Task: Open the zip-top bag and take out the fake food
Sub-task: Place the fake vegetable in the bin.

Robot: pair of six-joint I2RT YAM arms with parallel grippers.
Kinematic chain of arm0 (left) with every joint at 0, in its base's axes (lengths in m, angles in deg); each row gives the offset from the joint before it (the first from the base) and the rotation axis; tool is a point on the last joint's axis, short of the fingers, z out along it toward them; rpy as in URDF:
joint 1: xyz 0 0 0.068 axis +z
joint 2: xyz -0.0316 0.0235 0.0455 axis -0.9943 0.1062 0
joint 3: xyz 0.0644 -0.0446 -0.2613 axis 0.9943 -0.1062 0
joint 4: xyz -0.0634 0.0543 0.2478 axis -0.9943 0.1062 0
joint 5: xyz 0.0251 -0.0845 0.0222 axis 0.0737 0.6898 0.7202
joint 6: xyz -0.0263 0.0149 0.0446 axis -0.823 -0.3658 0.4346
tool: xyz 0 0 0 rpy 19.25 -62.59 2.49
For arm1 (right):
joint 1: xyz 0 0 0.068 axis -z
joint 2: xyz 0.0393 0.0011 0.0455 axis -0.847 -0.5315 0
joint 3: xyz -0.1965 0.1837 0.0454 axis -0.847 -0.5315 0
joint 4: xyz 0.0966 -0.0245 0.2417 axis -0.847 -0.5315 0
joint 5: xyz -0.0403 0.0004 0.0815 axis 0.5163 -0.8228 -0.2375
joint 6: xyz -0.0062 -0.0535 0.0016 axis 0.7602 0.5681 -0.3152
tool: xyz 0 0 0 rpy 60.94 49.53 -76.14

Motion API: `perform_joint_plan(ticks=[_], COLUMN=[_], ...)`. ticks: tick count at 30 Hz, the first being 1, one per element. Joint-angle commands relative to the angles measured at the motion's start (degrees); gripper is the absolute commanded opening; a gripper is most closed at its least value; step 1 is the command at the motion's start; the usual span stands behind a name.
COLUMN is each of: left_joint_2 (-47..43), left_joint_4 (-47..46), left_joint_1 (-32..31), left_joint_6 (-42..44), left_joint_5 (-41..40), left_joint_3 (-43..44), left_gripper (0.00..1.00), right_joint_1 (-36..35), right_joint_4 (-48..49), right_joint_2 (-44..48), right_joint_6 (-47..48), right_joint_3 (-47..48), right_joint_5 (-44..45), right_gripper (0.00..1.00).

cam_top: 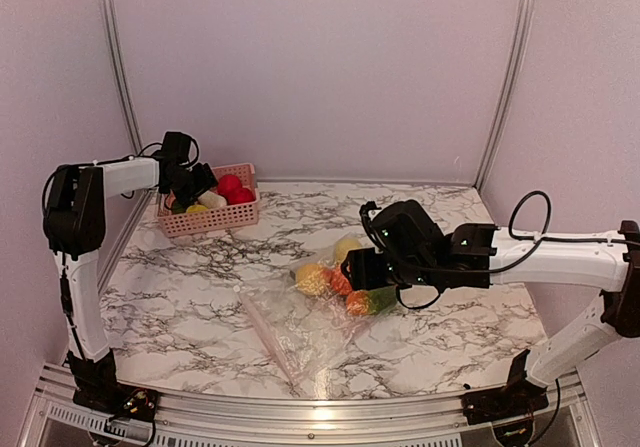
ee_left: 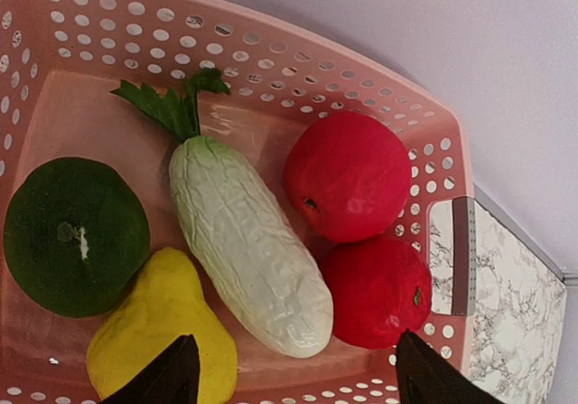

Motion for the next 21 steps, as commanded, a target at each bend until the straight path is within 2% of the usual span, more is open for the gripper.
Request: perform_joint_plan(ticks=[1, 10, 21], left_joint_2=[-2.6, -10.9, -26.6], left_joint_4=[1.2, -1.0, -6.6], left_joint_1=[0.5, 0.2, -4.5], left_joint_6=[1.1, 1.3, 0.1], left_joint_5=[1.1, 3.4, 6.7], left_joint_3=[1.4, -4.9, -25.5], left_gripper=[0.78, 0.79, 0.79], right_joint_1=[-0.6, -0.7, -0.4], right_joint_4=[-1.2, -0.5, 1.4], right_joint_2=[0.5, -0.4, -1.8], right_joint_6=[-0.4, -0.1, -0.1], right_joint_3=[0.7, 0.6, -0.6], right_joint_5=[1.0, 0.7, 1.1], right_gripper=[0.69, 0.69, 0.7])
